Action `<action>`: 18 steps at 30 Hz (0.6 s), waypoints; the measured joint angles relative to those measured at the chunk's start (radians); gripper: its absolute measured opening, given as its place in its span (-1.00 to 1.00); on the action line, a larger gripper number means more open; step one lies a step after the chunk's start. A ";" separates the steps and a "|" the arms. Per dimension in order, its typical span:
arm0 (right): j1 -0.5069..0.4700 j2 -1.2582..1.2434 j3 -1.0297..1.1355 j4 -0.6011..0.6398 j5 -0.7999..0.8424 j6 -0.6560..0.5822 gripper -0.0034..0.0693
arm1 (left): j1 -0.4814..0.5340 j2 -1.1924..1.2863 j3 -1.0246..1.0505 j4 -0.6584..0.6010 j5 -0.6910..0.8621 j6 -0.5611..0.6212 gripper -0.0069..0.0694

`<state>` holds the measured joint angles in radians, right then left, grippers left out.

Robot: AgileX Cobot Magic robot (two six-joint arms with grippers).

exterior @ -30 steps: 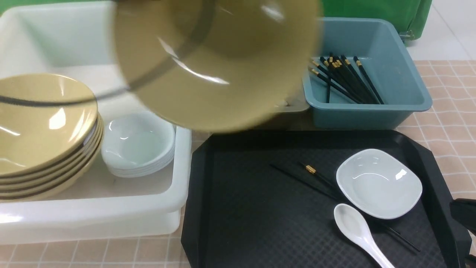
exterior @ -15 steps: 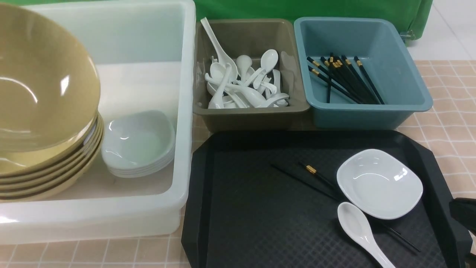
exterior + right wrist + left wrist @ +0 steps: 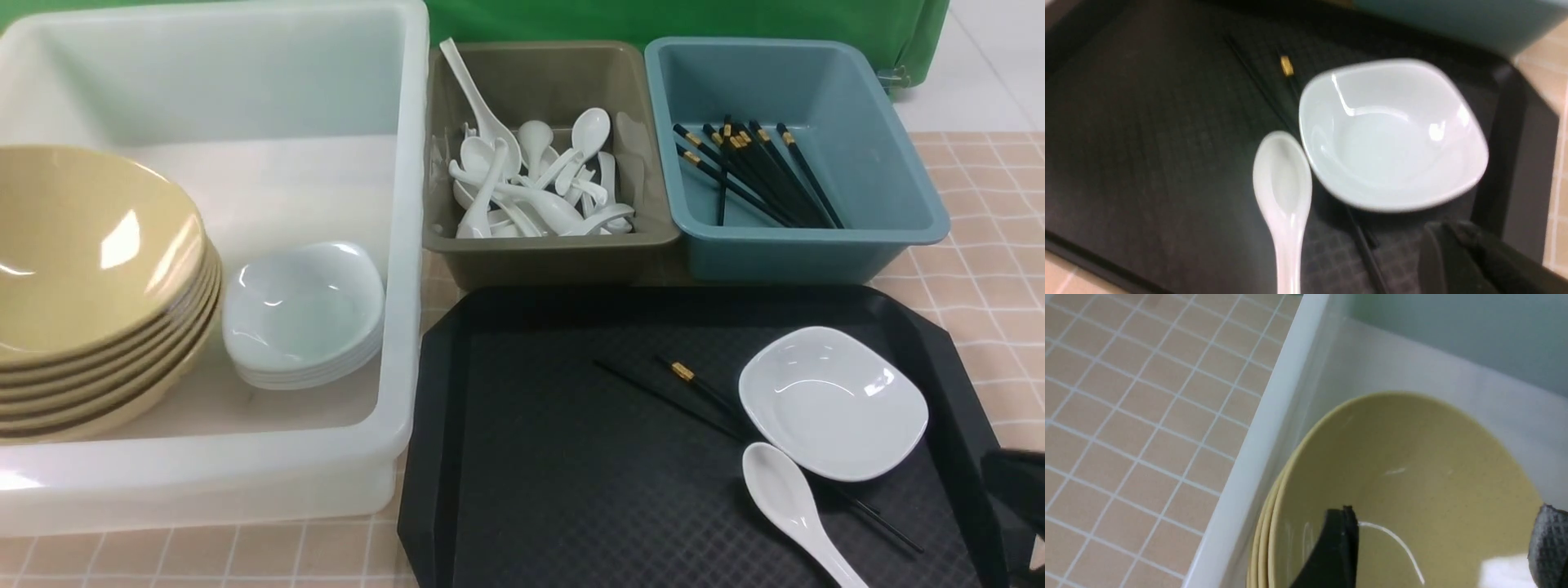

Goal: On brown table put chopsticks spoon bowls plates into blue grey white boxes.
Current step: 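Place the tan bowl onto the bowl stack in the left bin with the left gripper, then reach down and grasp the white spoon resting in the bowl with the right gripper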

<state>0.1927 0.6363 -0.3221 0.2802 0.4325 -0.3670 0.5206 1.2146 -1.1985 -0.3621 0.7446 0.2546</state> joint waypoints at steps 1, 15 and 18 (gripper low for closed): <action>0.000 0.008 0.002 0.002 0.004 0.000 -0.67 | -0.001 -0.028 -0.022 -0.015 0.017 -0.006 0.63; 0.022 0.490 -0.202 0.097 0.220 -0.005 0.22 | -0.345 -0.461 0.162 -0.394 0.052 0.522 -0.81; 0.073 0.593 -0.233 0.098 0.223 -0.019 0.23 | -0.358 -0.548 0.270 -0.339 0.005 0.506 -0.81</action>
<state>0.2655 1.2290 -0.5554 0.3787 0.6552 -0.3860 0.1625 0.6666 -0.9290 -0.7016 0.7492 0.7606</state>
